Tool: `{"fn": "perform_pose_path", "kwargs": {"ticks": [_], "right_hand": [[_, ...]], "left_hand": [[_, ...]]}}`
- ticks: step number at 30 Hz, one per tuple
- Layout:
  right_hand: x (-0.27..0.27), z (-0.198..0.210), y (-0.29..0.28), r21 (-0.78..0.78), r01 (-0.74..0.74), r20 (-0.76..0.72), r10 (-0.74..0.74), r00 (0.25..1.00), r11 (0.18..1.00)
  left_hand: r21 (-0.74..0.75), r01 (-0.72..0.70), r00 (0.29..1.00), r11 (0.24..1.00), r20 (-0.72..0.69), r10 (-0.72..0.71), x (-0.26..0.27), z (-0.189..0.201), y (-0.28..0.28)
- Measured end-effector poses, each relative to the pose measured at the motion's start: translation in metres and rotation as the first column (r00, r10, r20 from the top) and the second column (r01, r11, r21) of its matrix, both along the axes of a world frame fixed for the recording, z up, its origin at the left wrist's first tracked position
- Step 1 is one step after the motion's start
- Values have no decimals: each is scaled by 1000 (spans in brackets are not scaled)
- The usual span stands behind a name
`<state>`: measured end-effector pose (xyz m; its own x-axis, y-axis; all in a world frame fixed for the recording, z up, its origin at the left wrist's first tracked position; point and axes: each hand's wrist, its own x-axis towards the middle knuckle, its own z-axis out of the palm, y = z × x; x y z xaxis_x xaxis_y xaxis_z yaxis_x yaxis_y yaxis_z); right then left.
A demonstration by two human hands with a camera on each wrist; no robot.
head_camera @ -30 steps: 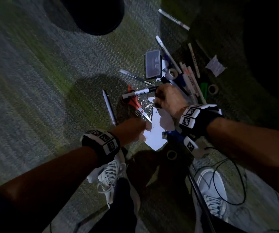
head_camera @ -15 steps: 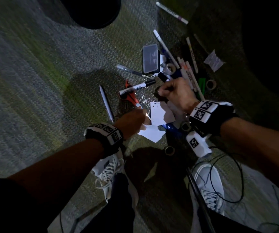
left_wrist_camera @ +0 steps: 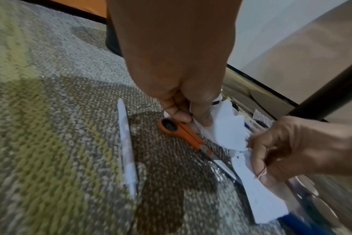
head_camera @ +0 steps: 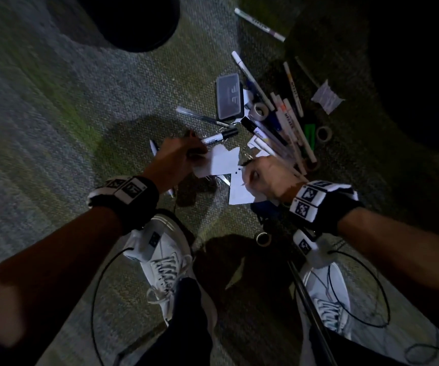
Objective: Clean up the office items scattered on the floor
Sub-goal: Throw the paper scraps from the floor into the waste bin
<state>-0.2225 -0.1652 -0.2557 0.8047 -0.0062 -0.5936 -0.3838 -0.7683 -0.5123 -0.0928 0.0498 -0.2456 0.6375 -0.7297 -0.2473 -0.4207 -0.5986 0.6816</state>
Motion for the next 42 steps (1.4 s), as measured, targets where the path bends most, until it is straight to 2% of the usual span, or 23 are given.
{"fn": "perform_pose_path", "kwargs": {"ticks": [3,5,7,9,11,12,13,15,18,20,23,25,26,27,30,33,34,35,37,39,42], "right_hand": [[-1,8,-17,94,239,25,-242,970,967],[0,20,-40,154,416,58,-429,902,896],[-3,34,-68,89,499,122,-507,853,862],[-15,38,-97,45,573,149,-572,806,819],[-31,36,-116,93,657,52,-662,747,748],[-37,36,-120,85,642,0,-644,765,762],[-42,35,-121,47,574,-39,-572,819,818],[-48,35,-113,62,437,-122,-428,895,897],[-50,26,-93,46,270,-151,-261,954,962],[-51,15,-86,-24,168,-58,-169,984,986],[-53,6,-88,-89,148,93,-140,986,985],[-52,1,-92,-97,194,182,-174,968,976],[-49,2,-94,-96,268,187,-247,951,959],[-45,2,-97,-127,283,195,-256,947,951],[-34,5,-95,-156,252,200,-219,955,955],[-36,-2,-80,-209,35,166,0,986,977],[-38,-5,-78,-241,8,159,31,987,970],[-38,-6,-78,-267,32,154,10,988,963],[-39,-11,-84,-319,167,184,-112,976,933],[-38,-15,-93,-285,261,166,-221,961,922],[-37,-12,-101,-346,230,104,-206,973,910]], "left_hand": [[16,-43,999,999,-7,43,4,5,-9],[12,-42,999,999,-34,42,5,9,-17],[9,-104,982,995,-155,104,4,8,-29],[40,-178,922,983,-342,180,2,9,-45],[51,-87,905,995,-413,101,0,9,-62],[56,10,919,998,-394,13,-1,7,-69],[70,121,927,990,-364,-87,-2,7,-75],[104,292,908,951,-344,-241,-7,5,-89],[145,390,892,909,-303,-335,-12,1,-106],[177,427,890,887,-257,-377,-14,-4,-116],[151,383,905,911,-260,-337,-10,-14,-123],[90,317,903,944,-331,-272,-8,-16,-125],[46,294,900,955,-351,-260,-7,-15,-125],[33,297,900,954,-343,-268,-8,-15,-126],[127,437,890,890,-199,-409,-12,-13,-134],[280,530,846,800,-109,-522,-20,-15,-142],[302,533,839,790,-72,-539,-23,-17,-143],[318,517,844,795,-31,-536,-26,-20,-142],[297,422,887,857,61,-458,-31,-25,-142],[304,337,922,891,87,-378,-35,-27,-144],[366,321,915,874,121,-386,-44,-25,-153]]}}
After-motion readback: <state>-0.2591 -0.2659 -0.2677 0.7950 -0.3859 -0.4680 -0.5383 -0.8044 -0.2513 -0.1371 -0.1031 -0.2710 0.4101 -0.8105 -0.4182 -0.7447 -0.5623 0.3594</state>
